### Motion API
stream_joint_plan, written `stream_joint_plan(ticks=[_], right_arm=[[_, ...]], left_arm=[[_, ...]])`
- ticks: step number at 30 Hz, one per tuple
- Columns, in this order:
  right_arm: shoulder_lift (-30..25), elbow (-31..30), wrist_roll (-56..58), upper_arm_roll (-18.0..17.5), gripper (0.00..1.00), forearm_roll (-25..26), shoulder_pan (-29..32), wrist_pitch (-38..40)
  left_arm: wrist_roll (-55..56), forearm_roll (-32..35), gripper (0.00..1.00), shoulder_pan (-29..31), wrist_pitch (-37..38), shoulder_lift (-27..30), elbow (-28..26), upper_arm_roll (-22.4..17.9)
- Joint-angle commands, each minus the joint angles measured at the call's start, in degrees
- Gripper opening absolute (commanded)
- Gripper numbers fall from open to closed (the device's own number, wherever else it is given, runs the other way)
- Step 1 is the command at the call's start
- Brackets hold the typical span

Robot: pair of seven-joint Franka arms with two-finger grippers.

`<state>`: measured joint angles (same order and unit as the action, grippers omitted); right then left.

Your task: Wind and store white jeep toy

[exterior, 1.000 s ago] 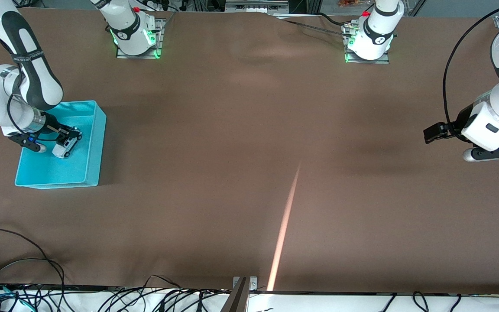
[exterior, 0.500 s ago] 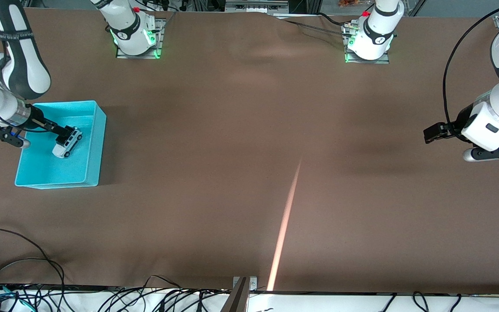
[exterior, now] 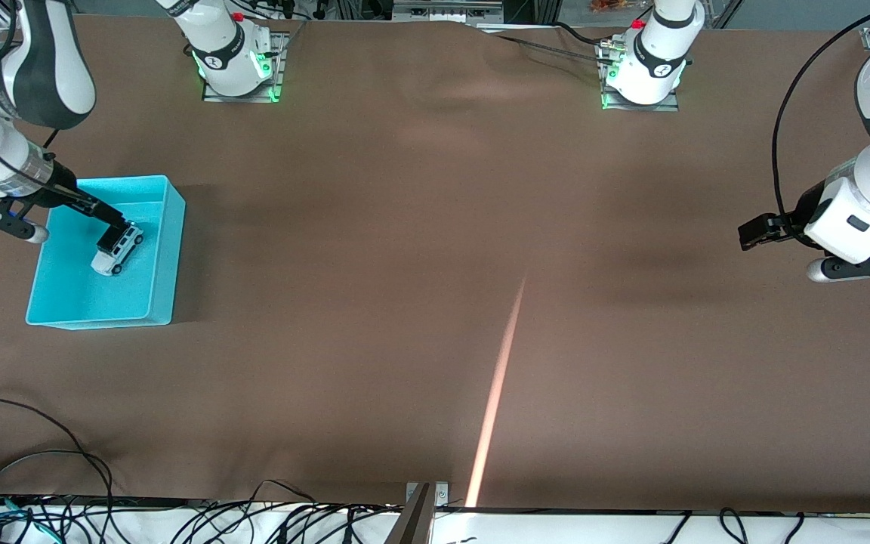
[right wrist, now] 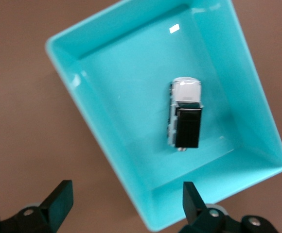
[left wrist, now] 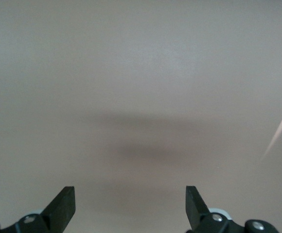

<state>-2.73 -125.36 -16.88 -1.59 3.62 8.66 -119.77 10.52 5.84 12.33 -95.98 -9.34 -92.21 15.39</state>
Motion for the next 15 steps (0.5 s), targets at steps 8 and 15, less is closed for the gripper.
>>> stream_joint_plan(ticks=[8,15], right_arm=[[0.36,21.63,0.79,0.10,1.00,-6.70,-6.99,23.77],[0.54,30.43,2.46,-0.16,1.00,-7.40,-7.61,33.19]], left_arm=[[-0.85,1.28,1.00,-0.21,1.41,-0.59,1.51,0.17],[-0.85,1.28,1.00,-0.21,1.41,-0.59,1.51,0.17]])
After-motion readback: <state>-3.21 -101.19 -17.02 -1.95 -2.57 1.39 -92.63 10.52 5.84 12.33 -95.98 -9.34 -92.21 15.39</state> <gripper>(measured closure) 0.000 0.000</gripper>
